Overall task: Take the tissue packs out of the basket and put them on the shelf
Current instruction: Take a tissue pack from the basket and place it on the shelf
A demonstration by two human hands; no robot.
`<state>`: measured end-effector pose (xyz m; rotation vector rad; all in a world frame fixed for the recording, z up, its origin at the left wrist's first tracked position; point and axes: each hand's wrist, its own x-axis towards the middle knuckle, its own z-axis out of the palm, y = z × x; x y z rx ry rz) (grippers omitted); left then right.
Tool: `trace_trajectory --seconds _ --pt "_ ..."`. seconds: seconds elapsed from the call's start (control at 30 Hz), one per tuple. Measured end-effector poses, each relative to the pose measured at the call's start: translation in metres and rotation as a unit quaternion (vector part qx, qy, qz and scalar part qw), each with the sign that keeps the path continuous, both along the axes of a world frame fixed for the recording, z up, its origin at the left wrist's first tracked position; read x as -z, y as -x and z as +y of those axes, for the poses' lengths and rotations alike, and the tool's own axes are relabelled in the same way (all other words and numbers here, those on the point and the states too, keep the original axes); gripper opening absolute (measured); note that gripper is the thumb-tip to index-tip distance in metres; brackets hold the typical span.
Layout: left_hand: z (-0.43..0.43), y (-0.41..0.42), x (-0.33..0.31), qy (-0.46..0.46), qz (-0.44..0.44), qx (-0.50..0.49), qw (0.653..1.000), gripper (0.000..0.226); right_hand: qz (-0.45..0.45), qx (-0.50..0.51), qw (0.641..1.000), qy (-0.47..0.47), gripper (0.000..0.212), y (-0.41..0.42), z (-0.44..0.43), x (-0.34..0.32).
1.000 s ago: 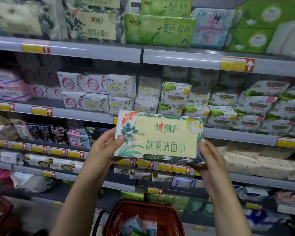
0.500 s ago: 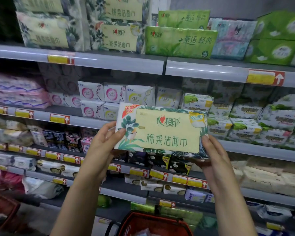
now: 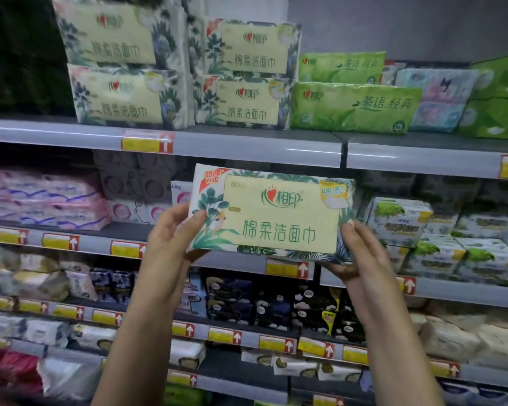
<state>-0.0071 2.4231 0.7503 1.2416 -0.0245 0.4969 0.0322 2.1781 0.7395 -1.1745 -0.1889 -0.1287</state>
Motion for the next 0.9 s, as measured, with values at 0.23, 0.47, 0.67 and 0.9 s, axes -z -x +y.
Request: trace_trajectory --seconds 0.23,0.47,0.67,0.9 --pt "0.035 -0.027 -0.023 -0.064 -0.049 -0.037 0.996 0.025 -0.027 0.018 0.999 -0.015 0.077 -0.016 0.047 -0.011" --pt "0.049 -0.048 -0.049 -0.154 -0.075 0.022 0.985 0.023 -0.090 0.053 0.994 0.019 0.088 -0.037 0.054 -0.048" --pt "0.068 -0.069 -0.078 -0.239 -0.112 0.019 0.964 0.041 -0.125 0.073 0.989 0.038 0.039 -0.060 0.060 -0.090" --pt "0.077 -0.092 -0.105 -0.264 -0.149 -0.061 0.951 0.030 -0.164 0.101 0.976 0.102 0.015 -0.091 0.072 -0.120"
